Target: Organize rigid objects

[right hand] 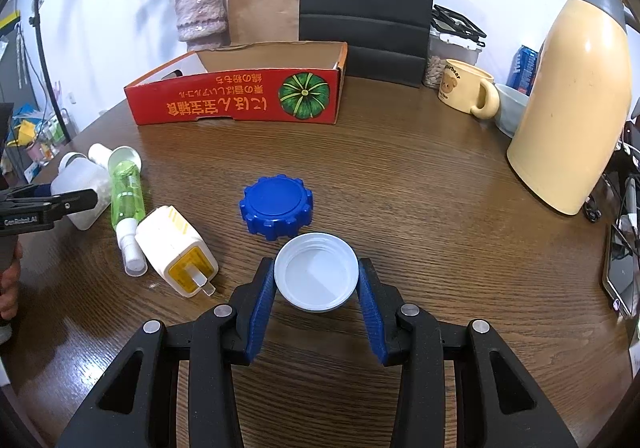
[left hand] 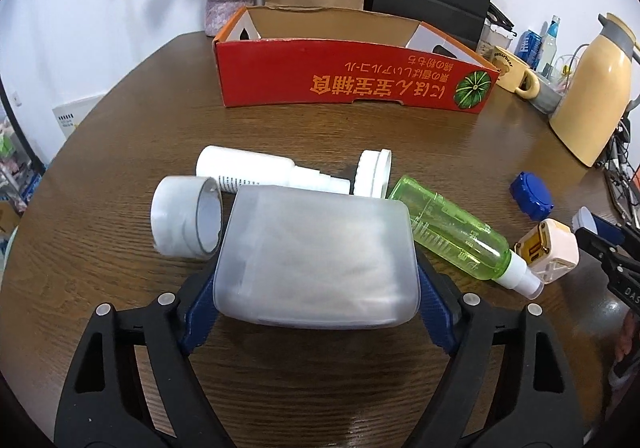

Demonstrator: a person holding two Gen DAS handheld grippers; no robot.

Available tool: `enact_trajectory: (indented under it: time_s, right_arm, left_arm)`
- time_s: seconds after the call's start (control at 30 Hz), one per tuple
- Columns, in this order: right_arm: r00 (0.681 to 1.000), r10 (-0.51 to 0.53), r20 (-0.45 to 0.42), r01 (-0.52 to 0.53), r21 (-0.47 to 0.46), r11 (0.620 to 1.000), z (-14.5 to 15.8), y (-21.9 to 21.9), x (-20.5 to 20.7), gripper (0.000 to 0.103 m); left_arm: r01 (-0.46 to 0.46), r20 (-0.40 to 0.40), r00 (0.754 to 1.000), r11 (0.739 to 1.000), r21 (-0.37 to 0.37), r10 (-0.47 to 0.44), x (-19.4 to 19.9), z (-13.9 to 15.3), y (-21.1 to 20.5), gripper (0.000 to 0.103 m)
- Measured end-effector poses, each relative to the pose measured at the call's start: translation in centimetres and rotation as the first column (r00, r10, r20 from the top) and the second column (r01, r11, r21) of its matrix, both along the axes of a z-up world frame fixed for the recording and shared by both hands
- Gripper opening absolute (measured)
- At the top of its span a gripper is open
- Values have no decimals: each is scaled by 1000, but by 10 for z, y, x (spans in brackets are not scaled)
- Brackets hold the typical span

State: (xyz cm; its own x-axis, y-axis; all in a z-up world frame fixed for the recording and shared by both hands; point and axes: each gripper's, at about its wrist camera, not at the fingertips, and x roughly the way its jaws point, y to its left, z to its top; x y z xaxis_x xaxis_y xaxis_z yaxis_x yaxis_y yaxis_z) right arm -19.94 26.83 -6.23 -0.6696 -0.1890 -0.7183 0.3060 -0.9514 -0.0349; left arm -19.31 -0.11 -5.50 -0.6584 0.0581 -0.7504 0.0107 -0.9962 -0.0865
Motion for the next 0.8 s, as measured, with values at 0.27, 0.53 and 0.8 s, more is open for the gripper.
enact_trajectory:
  time_s: [0.27, 0.53, 0.8]
  right_arm:
    - [1000, -12, -9, 12, 10, 1000, 1, -1, 1, 45]
    - [999, -26, -38, 26, 13, 1000, 4, -1, 5, 45]
    - [997, -41, -72, 41, -8, 999, 10, -3, 7, 45]
  left_arm:
    - [-19, -20, 1000, 1000, -17, 18, 5, 2, 3, 81]
    - [-36, -67, 997, 999, -16, 34, 15, 12, 3, 80]
    - [-45, -107, 993, 999, -16, 43, 25, 26, 1, 79]
